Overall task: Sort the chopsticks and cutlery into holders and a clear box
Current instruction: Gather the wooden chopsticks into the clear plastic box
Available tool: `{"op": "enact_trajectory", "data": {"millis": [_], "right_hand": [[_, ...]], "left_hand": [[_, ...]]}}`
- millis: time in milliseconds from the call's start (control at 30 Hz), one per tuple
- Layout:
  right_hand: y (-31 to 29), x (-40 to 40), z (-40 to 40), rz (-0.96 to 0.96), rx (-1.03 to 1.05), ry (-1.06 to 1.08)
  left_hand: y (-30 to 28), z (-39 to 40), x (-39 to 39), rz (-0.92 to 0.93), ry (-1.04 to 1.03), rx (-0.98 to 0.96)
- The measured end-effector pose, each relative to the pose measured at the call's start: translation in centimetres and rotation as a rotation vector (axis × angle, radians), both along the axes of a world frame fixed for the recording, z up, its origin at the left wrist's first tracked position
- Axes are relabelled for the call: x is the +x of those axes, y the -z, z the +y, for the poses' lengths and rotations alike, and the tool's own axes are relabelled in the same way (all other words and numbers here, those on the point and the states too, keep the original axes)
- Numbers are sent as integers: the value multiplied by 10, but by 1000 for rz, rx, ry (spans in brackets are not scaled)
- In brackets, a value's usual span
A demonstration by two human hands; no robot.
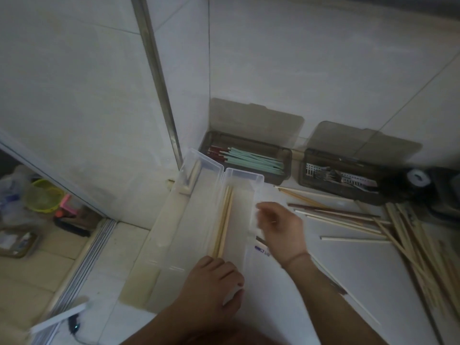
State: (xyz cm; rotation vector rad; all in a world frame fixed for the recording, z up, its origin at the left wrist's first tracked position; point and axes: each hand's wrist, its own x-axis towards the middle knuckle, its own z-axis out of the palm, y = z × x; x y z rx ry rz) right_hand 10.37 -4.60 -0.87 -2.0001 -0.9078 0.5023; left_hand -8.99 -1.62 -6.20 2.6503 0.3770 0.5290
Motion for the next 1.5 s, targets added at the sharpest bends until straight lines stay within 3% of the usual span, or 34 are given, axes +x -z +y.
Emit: {"op": "enact_trajectory", "data": {"millis": [33, 100, 200, 233, 367, 567, 633, 700, 800, 867, 1067, 1233, 1333, 1500], "right_hand": [[6, 14, -16, -61, 2, 83], [23, 44, -49, -192, -204, 198], [51, 71, -94, -307, -717, 97], [58, 72, -103, -351, -798, 63], [65, 65, -110, -539, -873, 116], [45, 65, -99, -559, -834, 186], [14, 64, -84, -520, -639, 234], [-18, 59, -67, -488, -312, 191], [-51, 36, -41, -273, 147, -48], [-46, 17, -27, -168, 253, -170], [19, -19, -4, -454, 47, -527], [39, -33, 15, -633, -435, -790], [34, -42, 28, -665, -637, -828], [45, -45, 36, -712, -689, -840]], "left_hand": [[0, 0, 1, 2, -1, 3], [0, -1, 2, 11, -7, 4], [1, -2, 2, 20, -6, 14], [2, -1, 1, 19, -4, 17], [1, -2, 2, 23, 3, 4], [-2, -1, 2, 38, 12, -14], [-2, -1, 2, 34, 12, -10], [-1, -1, 2, 33, 9, -3], [2, -1, 1, -4, 7, 3], [5, 0, 0, -97, 11, -22], [9, 6, -5, -300, 94, -69], [11, 7, -7, -274, 104, -93], [11, 7, -7, -253, 97, -106], [10, 7, -8, -210, 104, -117]]}}
